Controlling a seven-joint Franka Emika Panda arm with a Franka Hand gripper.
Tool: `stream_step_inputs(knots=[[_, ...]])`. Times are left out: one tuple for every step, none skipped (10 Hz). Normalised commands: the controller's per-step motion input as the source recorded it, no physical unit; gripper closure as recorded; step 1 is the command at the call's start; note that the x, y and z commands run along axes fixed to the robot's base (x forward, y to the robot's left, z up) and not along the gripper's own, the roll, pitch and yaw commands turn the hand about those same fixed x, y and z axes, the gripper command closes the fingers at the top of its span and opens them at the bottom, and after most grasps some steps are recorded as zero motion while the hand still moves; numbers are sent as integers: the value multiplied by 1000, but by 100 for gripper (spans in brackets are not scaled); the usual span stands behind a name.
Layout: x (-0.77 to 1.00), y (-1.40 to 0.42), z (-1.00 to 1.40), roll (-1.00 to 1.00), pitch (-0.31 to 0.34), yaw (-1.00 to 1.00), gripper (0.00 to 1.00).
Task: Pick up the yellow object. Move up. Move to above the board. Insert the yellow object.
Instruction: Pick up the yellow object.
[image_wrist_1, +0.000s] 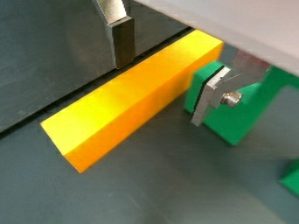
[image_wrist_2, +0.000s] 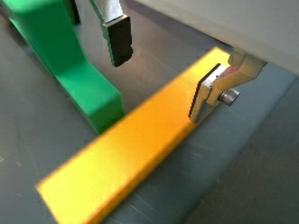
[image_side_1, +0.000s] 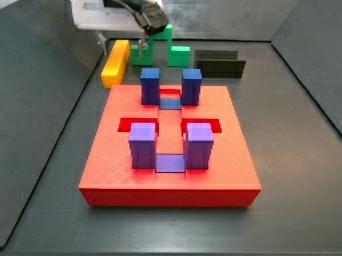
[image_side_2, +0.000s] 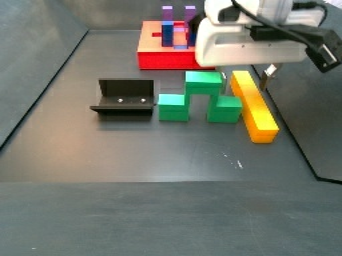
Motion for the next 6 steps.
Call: stream_step_inputs(knots=[[123,0,460,67,103,0,0],[80,-71,137,163,67,0,0],[51,-180,0,249,47,0,0],[0,-209,-31,256,33,0,0],[0,-86,-226,214,11,0,0],[-26,0,-269,169,4,0,0]])
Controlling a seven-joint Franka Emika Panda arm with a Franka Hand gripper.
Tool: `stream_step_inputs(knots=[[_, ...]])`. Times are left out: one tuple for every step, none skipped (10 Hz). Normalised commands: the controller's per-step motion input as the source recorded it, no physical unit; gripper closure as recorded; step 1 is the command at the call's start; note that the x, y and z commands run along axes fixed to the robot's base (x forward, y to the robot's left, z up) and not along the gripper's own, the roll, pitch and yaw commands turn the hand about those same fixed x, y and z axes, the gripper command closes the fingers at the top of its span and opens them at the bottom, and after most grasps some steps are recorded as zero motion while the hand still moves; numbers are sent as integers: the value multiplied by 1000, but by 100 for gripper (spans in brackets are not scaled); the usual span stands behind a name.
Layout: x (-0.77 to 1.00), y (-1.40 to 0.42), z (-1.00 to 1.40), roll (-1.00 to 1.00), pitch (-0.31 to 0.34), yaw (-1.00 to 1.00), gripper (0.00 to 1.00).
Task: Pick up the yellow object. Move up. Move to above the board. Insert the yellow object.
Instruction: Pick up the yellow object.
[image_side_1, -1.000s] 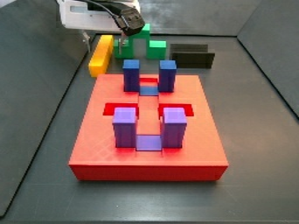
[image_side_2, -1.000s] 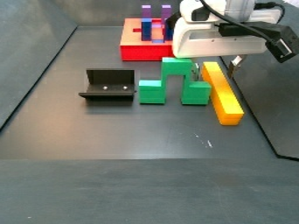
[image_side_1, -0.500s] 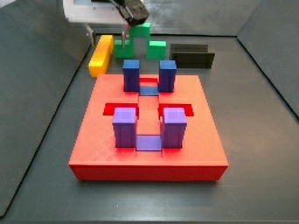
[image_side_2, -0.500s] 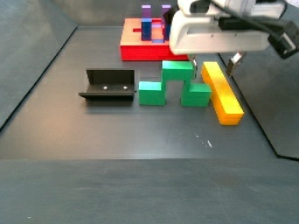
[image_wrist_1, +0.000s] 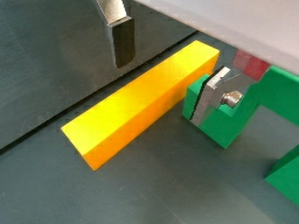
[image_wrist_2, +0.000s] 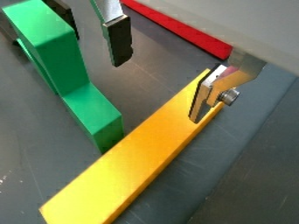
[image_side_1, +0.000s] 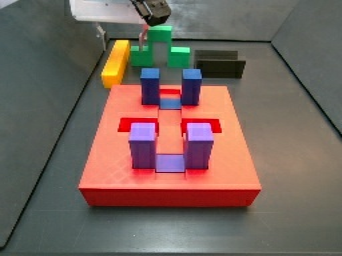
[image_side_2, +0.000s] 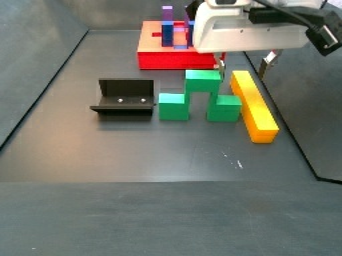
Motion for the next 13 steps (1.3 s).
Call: stream_step_inputs(knots=[[-57,14,-254,161,7,0,0],[-143,57,-254,137,7,0,0],[-283,0,-223,106,19,-6,0],[-311,0,-160,147,19,-17,0],[-271,-11,-166,180,14,-23,0],[-214,0,-191,197,11,-20,0],[-123,0,-189,177,3,-11,0],[0,94,-91,160,10,0,0],[43,129,-23,153,21,0,0],[100,89,0,139,26,0,0],[51,77,-69,141,16,0,0],[0,43,-160,140,4,0,0],[0,3,-197,151,0,0,0]])
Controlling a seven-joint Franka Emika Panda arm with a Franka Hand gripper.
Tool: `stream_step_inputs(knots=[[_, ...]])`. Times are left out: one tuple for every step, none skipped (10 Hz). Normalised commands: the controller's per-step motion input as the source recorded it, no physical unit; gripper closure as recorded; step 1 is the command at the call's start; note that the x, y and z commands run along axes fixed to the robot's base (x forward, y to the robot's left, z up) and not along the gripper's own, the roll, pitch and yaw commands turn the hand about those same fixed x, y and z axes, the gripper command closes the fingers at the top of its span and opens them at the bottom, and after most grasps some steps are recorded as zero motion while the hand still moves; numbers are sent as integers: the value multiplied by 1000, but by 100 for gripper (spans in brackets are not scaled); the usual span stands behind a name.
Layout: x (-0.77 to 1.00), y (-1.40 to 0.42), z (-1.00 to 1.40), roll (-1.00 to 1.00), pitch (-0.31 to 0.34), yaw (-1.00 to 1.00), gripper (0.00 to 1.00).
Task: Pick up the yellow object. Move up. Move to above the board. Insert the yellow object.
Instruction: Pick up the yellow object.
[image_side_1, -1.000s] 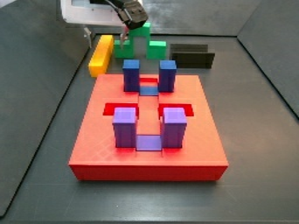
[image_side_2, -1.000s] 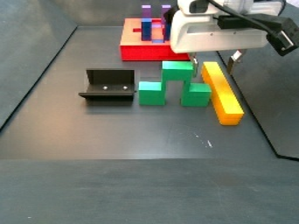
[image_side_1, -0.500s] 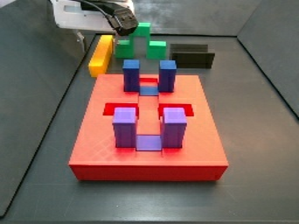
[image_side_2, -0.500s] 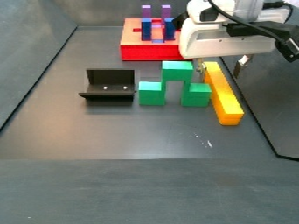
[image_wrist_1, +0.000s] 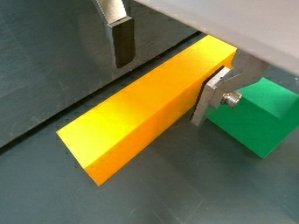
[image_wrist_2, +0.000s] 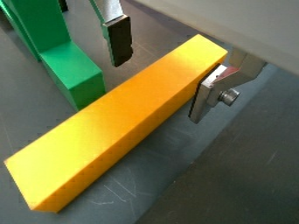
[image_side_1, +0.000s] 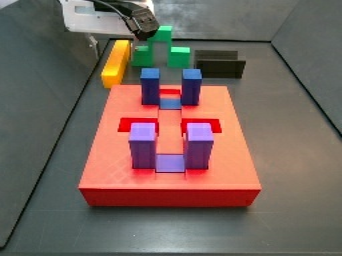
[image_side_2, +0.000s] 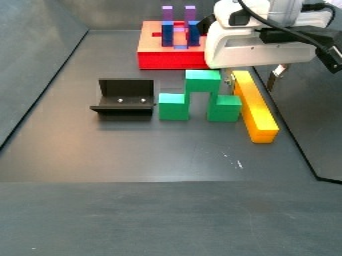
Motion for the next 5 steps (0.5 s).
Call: stream_step_inputs(knots=[[0,0,-220,173,0,0,0],[9,0,-226,180,0,0,0],[11,0,-211,174,3,0,0],[17,6,-214,174,3,0,0],[14,6,-223,179,0,0,0]])
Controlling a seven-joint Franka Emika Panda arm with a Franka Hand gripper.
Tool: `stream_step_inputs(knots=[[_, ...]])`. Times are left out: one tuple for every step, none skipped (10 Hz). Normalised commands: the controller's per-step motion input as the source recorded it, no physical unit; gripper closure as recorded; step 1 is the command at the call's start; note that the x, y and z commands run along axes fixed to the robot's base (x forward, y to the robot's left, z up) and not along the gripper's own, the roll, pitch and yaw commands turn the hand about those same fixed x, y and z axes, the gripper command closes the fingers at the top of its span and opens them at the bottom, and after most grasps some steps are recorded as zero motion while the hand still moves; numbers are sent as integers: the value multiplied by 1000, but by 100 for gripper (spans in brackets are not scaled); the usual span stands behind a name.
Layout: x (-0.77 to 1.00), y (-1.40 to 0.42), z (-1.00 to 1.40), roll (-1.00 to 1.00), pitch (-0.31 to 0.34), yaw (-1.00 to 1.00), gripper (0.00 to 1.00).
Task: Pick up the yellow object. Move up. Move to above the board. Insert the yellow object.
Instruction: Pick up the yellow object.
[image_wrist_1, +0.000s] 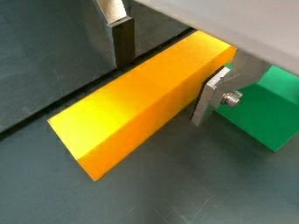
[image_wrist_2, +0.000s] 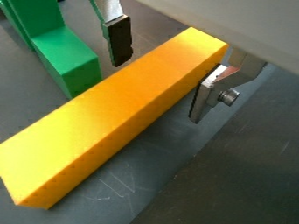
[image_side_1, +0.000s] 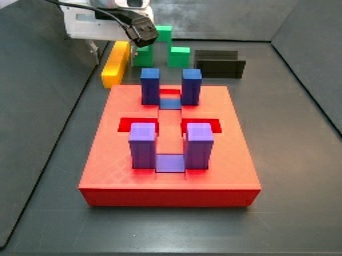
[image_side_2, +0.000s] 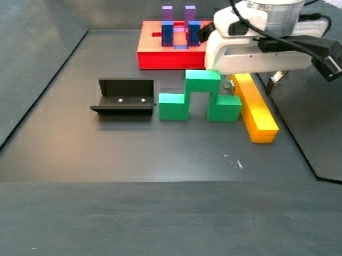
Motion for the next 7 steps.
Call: stream_step_inputs(knots=[[34,0,-229,177,3,0,0],[40,0,-220,173,4,0,0],[34,0,-217,173,6,0,0],[0,0,-143,119,11,0,0],[0,0,-11,-11,0,0,0],[-9,0,-40,0,0,0,0],[-23,0,-49,0,0,0,0]])
